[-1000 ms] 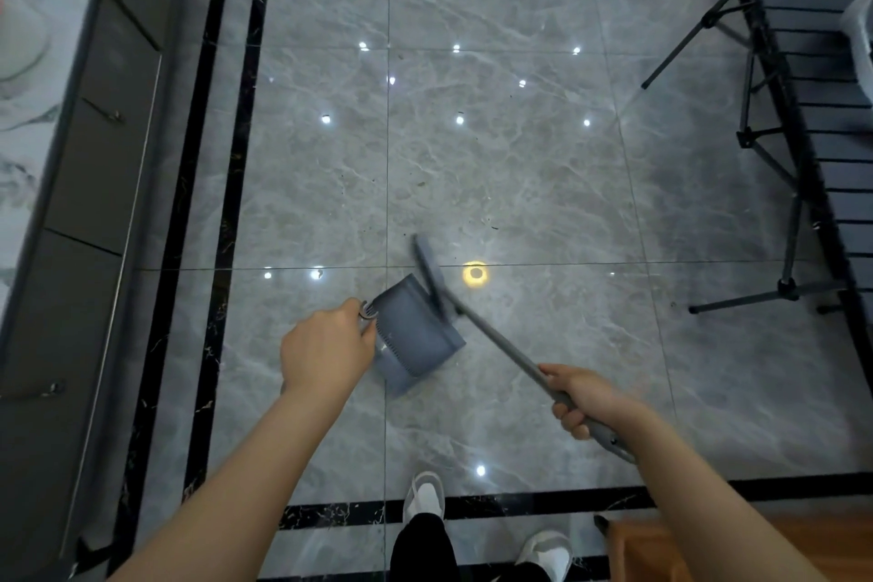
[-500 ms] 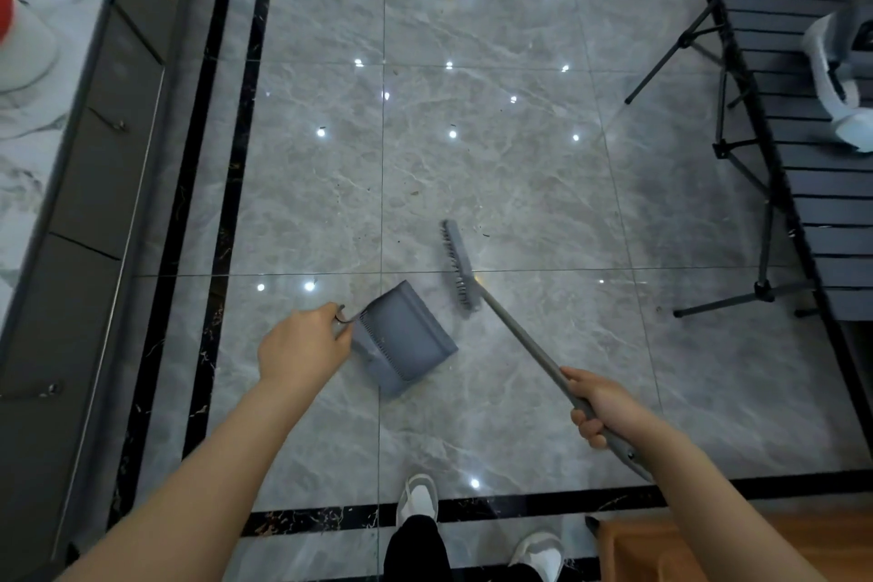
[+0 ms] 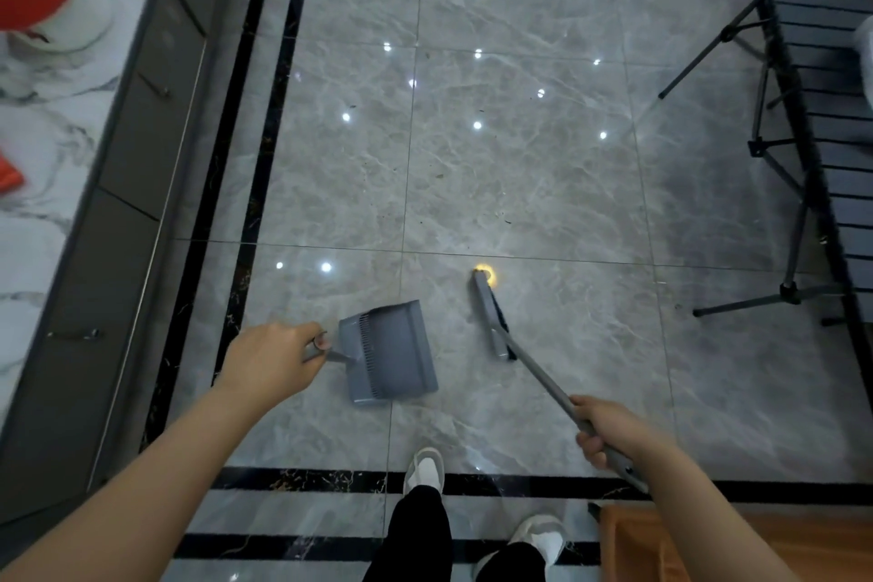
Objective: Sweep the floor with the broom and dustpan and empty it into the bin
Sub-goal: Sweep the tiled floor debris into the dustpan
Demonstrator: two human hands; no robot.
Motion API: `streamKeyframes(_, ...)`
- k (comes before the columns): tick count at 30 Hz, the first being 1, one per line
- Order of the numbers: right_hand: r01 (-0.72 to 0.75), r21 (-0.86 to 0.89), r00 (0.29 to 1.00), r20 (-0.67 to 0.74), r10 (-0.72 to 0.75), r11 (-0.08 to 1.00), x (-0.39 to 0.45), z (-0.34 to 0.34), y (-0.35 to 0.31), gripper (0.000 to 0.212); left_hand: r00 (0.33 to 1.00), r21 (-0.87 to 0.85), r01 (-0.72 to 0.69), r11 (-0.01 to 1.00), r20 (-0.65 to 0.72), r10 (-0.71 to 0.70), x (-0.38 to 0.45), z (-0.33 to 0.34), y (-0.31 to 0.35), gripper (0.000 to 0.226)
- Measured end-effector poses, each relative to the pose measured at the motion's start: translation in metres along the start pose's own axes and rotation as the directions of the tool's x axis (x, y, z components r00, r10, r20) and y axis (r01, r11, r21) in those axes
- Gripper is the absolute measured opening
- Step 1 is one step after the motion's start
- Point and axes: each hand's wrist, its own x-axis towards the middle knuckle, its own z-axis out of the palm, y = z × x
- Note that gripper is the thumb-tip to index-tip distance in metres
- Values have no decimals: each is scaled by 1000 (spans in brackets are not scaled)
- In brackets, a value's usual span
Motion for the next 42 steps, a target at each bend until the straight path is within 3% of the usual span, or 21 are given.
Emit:
streamKeyframes(4,-61,83,987,156,47,995,-5,22,-2,40,1000,28,4,1000,-12,-4,-6,3,-4,16)
streamKeyframes(8,-98,149,962,266,56,984,-18,14,-15,38,999,17,8,1000,-49,-7,-5,3,-2,10)
streamKeyframes(13,40,-17,994,106,-38,999,-26,8,-29,43,999,21,22,1000,-44,-21,-8,1,-2,15)
streamKeyframes(17,37,-127,998,64,-29,991,-17,24,-30,44,999,42,29,999,40,-30,-2,0,2,21)
streamKeyframes(26,-138,51,922,372,109,989,-18,55,-21,40,999,-17,31,999,-23,-31,-7,0,-1,11)
streamKeyframes(36,-38,-172,972,223,76,984,-50,50,-93,41,999,7,53,999,13,-53,-53,14,3,21)
streamKeyframes(42,76,-225,981,190,-33,972,-52,79,-127,42,969,-123,247,961,6,-249,-84,18,7,27)
